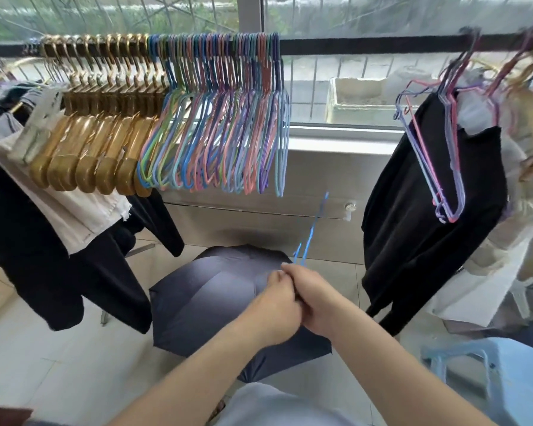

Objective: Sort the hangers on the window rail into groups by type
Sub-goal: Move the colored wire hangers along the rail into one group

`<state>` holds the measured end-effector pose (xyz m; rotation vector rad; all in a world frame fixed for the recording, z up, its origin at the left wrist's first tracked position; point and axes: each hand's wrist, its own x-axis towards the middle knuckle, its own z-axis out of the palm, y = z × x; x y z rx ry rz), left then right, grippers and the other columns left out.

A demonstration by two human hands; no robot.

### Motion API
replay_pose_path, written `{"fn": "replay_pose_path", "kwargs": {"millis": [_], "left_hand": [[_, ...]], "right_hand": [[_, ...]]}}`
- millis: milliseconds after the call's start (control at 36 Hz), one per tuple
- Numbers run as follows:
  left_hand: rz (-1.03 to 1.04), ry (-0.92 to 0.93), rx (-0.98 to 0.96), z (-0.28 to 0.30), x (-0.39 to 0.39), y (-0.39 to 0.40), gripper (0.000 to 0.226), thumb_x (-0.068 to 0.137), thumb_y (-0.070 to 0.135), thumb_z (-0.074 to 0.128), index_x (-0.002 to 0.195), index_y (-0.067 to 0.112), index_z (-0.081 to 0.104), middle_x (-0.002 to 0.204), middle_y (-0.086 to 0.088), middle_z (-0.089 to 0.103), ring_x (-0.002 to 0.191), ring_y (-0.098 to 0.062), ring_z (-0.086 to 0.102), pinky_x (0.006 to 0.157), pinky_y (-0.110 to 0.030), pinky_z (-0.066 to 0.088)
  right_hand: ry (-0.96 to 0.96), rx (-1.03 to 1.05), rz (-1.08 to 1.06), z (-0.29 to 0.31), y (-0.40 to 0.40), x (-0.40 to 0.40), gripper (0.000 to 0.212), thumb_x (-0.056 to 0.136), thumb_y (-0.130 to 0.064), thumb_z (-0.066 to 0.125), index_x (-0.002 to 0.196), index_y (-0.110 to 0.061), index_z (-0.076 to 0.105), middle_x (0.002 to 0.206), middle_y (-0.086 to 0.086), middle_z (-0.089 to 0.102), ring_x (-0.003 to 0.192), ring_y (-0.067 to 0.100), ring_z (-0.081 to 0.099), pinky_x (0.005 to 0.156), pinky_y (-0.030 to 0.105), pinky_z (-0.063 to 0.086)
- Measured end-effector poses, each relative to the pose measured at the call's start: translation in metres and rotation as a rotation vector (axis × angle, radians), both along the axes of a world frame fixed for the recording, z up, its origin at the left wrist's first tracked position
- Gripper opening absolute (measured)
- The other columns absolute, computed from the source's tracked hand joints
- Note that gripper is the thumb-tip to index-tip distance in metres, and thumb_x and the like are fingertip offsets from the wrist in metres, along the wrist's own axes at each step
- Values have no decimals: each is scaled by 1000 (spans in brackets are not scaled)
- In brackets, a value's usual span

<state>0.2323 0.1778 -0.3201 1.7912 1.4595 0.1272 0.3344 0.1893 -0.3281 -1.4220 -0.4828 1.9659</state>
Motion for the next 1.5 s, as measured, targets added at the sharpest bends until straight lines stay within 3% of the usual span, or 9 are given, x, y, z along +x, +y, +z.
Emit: {"fn": "replay_pose_path", "kwargs": {"millis": [139,278,417,583,694,833,944,1222,1500], "left_hand": [[-269,-145,39,19,8,0,56,103,34,52,156,29,33,164,15,15,143,-11,36,118,-25,28],[-447,-11,245,68,-7,11,36,104,31,53,140,31,58,142,12,55,131,-6,47,113,-26,36],[-289,-108,469,130,-25,35,20,104,25,56,114,30,73,103,16,71,97,-3,63,93,-31,52],[-101,-260,764,181,-31,62,18,103,19,58,109,25,74,98,21,67,90,2,65,82,-13,52],[-39,-248,768,190,-33,74,17,104,19,57,106,24,74,96,24,64,81,0,65,68,-11,47],[-60,-204,763,189,-33,73,17,104,20,57,104,23,74,96,16,67,85,8,61,75,-10,46],[-70,-199,742,183,-32,68,17,103,19,58,105,20,75,95,6,70,69,7,60,74,-17,48],[-70,-191,699,174,-33,66,16,103,23,58,102,31,72,95,21,66,90,5,60,74,-6,42],[-63,-218,667,169,-33,64,17,103,25,58,105,29,74,98,14,71,94,-4,65,87,-24,53]], "right_hand": [[-300,115,-228,24,12,35,32,102,-7,40,121,-23,60,97,8,61,74,21,59,58,30,48],[-493,242,-172,63,20,81,28,100,-9,44,113,-25,63,114,1,55,69,23,66,73,41,62],[-657,432,-215,112,23,110,16,100,-22,54,109,-24,66,109,0,61,63,20,70,87,49,59],[-836,585,-277,161,11,115,29,107,-35,44,118,-16,63,98,11,60,73,23,71,89,50,59],[-859,636,-328,181,22,128,33,108,-37,42,112,-13,65,90,7,55,72,28,71,91,54,58],[-914,583,-327,195,47,152,40,108,-41,41,115,-10,64,94,4,55,65,27,70,90,54,59],[-936,537,-281,194,59,165,45,108,-46,39,115,-10,65,98,8,55,68,27,69,73,42,59],[-969,462,-263,184,65,162,41,107,-43,39,111,-10,63,99,8,55,71,29,73,89,51,60],[-958,384,-262,176,63,168,33,106,-34,48,112,-5,62,101,17,66,82,34,74,80,46,62]]}}
